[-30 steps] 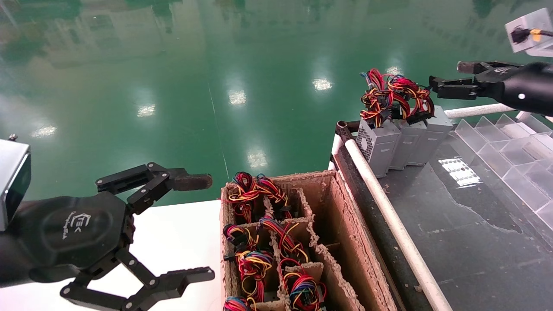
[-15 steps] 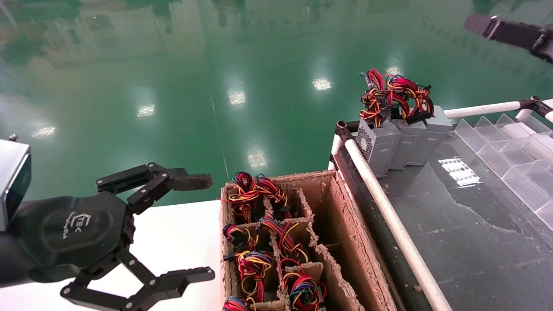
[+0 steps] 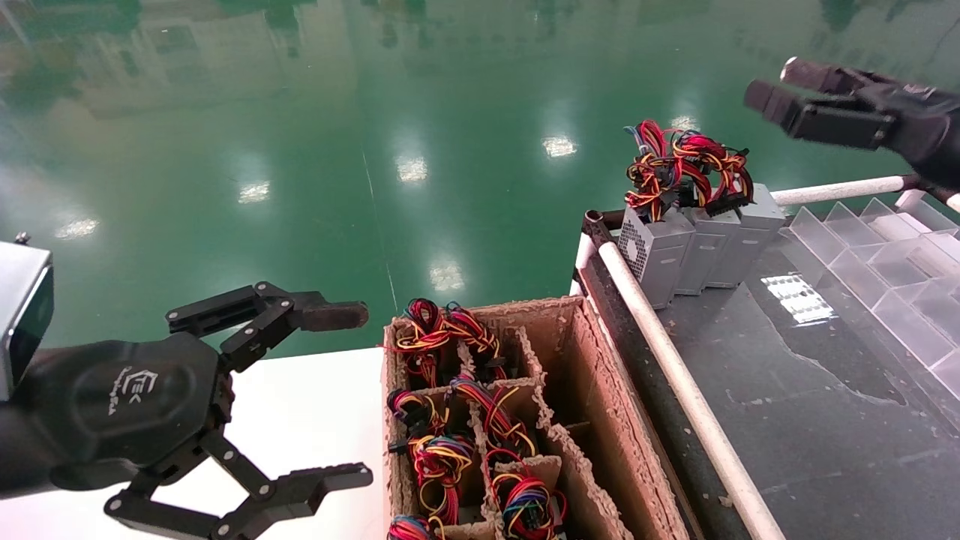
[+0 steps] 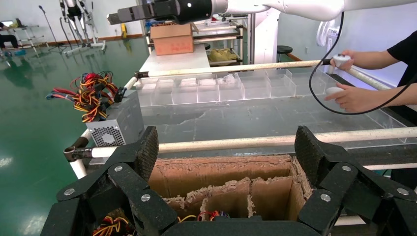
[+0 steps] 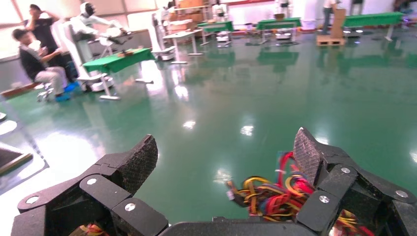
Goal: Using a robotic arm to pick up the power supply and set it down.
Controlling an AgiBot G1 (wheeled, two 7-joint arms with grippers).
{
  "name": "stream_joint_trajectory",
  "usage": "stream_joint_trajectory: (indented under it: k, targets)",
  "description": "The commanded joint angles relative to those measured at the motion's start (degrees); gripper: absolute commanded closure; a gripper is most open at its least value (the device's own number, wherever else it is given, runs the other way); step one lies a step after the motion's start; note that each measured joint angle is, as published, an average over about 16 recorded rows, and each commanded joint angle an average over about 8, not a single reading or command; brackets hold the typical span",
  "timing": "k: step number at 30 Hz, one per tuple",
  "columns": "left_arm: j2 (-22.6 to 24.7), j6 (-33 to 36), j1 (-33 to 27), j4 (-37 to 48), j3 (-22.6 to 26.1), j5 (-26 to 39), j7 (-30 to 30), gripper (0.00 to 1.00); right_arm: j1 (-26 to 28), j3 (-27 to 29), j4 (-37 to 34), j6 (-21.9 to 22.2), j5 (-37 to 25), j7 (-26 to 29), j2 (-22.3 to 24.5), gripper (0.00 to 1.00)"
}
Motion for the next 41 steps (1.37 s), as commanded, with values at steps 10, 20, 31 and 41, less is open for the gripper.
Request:
stream_joint_trajectory:
  k: [10, 20, 31, 41]
  targets:
    - [0.0, 0.0, 0.0, 0.0, 0.01, -0.01, 0.01, 0.0, -8.91, 2.62, 14.07, -2.32, 3.12, 0.66, 2.46, 0.0]
    - [-0.01, -0.01, -0.01, 0.0, 0.02, -0.01, 0.01, 0.0, -17.02, 5.0, 26.88, -4.44, 5.96, 1.26, 4.7, 0.0]
    - [-0.01, -0.01, -0.01, 0.0, 0.03, -0.02, 0.02, 0.0, -25.91, 7.62, 40.92, -6.76, 9.08, 1.91, 7.16, 0.0]
    - [-0.01, -0.01, -0.01, 0.0, 0.04, -0.03, 0.02, 0.0, -32.52, 9.56, 51.34, -8.48, 11.39, 2.4, 8.99, 0.0]
